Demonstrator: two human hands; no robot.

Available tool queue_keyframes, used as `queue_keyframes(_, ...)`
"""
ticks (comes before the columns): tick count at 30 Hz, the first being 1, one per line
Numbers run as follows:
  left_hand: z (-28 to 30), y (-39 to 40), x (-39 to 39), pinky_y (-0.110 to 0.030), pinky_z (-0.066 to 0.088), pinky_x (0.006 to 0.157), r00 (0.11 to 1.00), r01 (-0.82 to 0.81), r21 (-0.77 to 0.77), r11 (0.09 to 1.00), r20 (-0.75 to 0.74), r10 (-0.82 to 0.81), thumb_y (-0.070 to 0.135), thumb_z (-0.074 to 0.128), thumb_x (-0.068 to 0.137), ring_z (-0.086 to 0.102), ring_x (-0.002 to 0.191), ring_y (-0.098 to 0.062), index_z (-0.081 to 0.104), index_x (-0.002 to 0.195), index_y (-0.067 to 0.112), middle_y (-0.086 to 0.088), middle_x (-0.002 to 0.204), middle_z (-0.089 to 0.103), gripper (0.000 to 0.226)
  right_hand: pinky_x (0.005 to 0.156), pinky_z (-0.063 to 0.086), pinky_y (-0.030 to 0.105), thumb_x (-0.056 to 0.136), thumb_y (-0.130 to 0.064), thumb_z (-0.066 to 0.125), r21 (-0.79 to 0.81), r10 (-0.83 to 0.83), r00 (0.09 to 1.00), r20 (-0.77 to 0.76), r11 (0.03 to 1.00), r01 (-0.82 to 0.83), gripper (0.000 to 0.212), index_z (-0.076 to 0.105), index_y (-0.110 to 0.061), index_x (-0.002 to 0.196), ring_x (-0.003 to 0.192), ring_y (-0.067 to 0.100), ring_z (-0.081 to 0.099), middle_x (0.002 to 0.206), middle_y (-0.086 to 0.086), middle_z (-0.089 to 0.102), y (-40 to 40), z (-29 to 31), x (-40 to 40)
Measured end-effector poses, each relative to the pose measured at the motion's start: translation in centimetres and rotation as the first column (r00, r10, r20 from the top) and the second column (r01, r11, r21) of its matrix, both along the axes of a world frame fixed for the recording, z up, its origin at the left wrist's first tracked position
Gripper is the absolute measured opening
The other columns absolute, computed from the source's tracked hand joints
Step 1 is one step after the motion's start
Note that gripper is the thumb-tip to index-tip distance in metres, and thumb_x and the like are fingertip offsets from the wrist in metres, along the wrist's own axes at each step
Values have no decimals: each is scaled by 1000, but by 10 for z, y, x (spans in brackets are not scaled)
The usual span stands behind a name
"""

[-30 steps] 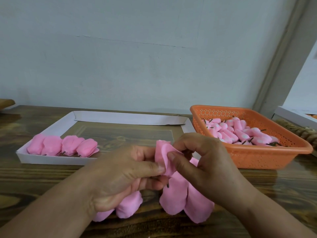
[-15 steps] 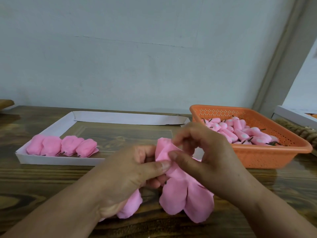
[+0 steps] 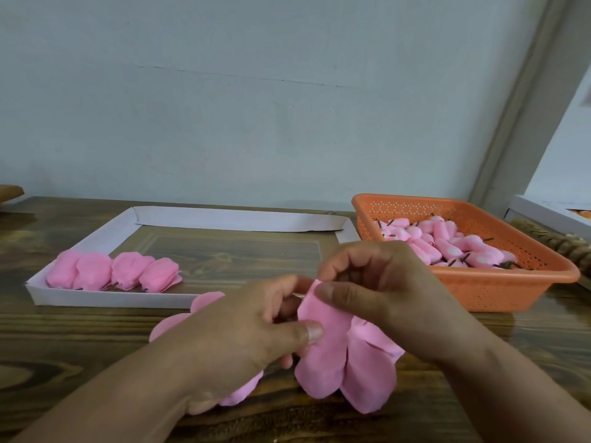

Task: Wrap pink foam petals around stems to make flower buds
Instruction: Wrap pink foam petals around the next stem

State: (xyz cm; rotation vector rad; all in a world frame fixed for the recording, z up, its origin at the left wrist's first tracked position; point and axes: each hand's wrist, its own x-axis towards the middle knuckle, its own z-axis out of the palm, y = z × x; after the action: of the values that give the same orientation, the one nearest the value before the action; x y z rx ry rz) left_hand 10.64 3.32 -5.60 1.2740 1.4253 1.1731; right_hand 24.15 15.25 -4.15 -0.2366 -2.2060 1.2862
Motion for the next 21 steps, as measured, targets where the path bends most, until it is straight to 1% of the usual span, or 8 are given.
queue_keyframes(2, -3, 2, -1, -15, 43, 55, 997, -80, 13, 997, 11, 80, 11, 59, 89, 52, 57, -6, 59, 110, 25, 6, 66, 67, 25, 56, 47, 30, 81, -6, 69, -8, -48, 998, -27, 999, 48, 11, 67, -11, 71, 60, 18, 58, 66, 10, 65, 0, -1, 0)
queue_keyframes(4, -6, 5, 0, -16, 43, 52, 985, -169, 43, 985, 18, 169, 15, 58, 90, 51, 54, -8, 55, 112, 26, 3, 62, 65, 25, 53, 48, 22, 81, -3, 68, -22, -101, 994, -52, 995, 100, 15, 67, -12, 69, 58, 12, 58, 62, 5, 65, -1, -2, -1)
queue_keyframes(8, -11, 8, 6, -20, 46, 49, 947, -319, 137, 938, 80, 310, 14, 56, 91, 58, 49, -14, 52, 105, 24, -7, 61, 67, 17, 52, 48, 20, 80, 0, 66, -48, -187, 980, -74, 982, 183, 14, 66, -8, 70, 56, 9, 59, 60, 3, 64, -7, -2, -5)
queue_keyframes(11, -14, 11, 9, -41, 58, 62, 919, -389, 164, 907, 145, 368, 12, 54, 93, 70, 63, -28, 50, 94, 23, -14, 71, 71, 12, 54, 50, 23, 79, 0, 67, -61, -237, 968, -79, 971, 232, 11, 66, -6, 70, 57, 11, 60, 63, 9, 66, -11, -3, -7)
queue_keyframes(13, -14, 11, 11, -46, 59, 70, 917, -393, 169, 904, 149, 370, 10, 53, 93, 71, 68, -30, 52, 84, 24, -16, 73, 72, 16, 54, 50, 22, 79, 0, 67, -72, -258, 963, -78, 965, 253, 13, 65, -7, 68, 57, 10, 60, 62, 6, 66, -13, -3, -8)
queue_keyframes(15, -14, 11, 13, -48, 59, 70, 917, -392, 161, 906, 153, 369, 9, 53, 93, 71, 67, -31, 55, 76, 26, -16, 73, 72, 24, 53, 50, 19, 80, -1, 67, -72, -272, 960, -71, 961, 267, 15, 65, -9, 67, 56, 8, 60, 61, 3, 66, -15, -3, -8)
queue_keyframes(17, -15, 11, 14, -48, 59, 70, 914, -398, 158, 904, 155, 376, 8, 52, 94, 71, 67, -30, 57, 74, 28, -16, 72, 72, 28, 53, 51, 19, 80, -2, 67, -71, -288, 955, -69, 956, 284, 14, 66, -9, 68, 56, 7, 60, 63, 5, 67, -16, -2, -9)
queue_keyframes(21, -15, 11, 15, -40, 57, 64, 907, -414, 161, 896, 156, 392, 6, 51, 94, 71, 63, -26, 53, 71, 33, -11, 68, 71, 36, 52, 49, 18, 79, -4, 67, -81, -327, 943, -61, 943, 322, 11, 67, -7, 68, 54, 5, 58, 60, 4, 66, -17, -3, -9)
